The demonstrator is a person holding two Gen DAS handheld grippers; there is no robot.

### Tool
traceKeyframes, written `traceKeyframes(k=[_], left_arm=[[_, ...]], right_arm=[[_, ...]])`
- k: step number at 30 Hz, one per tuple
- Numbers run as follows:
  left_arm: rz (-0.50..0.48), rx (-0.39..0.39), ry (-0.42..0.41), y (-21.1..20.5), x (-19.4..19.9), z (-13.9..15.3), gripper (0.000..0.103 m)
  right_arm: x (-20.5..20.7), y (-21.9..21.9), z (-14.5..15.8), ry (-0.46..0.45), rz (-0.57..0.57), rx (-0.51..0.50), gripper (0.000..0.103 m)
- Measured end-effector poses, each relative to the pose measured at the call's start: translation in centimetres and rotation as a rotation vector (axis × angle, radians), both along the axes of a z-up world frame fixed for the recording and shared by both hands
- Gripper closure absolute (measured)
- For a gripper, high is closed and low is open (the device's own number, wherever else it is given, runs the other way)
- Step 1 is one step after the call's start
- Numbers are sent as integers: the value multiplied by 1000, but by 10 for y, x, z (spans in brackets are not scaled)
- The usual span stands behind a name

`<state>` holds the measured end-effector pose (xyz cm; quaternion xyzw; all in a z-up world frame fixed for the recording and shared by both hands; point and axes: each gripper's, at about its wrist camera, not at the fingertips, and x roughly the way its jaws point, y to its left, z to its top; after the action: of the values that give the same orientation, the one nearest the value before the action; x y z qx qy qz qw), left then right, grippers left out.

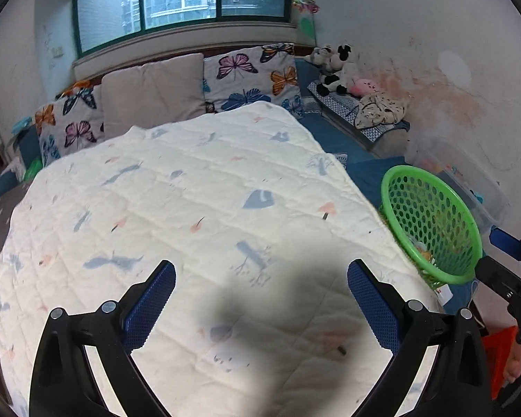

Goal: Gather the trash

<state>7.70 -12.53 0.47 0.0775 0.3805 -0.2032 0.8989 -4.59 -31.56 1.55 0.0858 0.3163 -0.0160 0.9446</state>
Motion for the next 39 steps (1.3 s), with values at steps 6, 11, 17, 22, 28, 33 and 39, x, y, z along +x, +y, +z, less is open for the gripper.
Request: traceKeyframes(k=[6, 11, 17, 22, 28, 33, 39], left_arm=[[41, -17, 7, 24, -7, 1, 7], [58, -24, -2, 38, -13, 3, 7], [99, -9, -16, 49, -20, 2, 7], [142, -12, -13, 61, -24, 0, 7], [177, -9, -14, 69, -29, -1, 7], [204, -1, -18, 76, -31, -2, 7], [221, 11, -17, 80, -31, -4, 7]], right_arm=[[4, 13, -2, 3, 15, 1, 10], [6, 22, -4, 7, 30, 6, 10], [10, 31, -9, 13, 38, 18, 10], [9, 40, -10, 11, 44, -2, 10], [8, 46, -11, 7, 53, -6, 8], [9, 48, -12, 11, 57, -2, 8], [11, 50, -12, 15, 61, 0, 8]])
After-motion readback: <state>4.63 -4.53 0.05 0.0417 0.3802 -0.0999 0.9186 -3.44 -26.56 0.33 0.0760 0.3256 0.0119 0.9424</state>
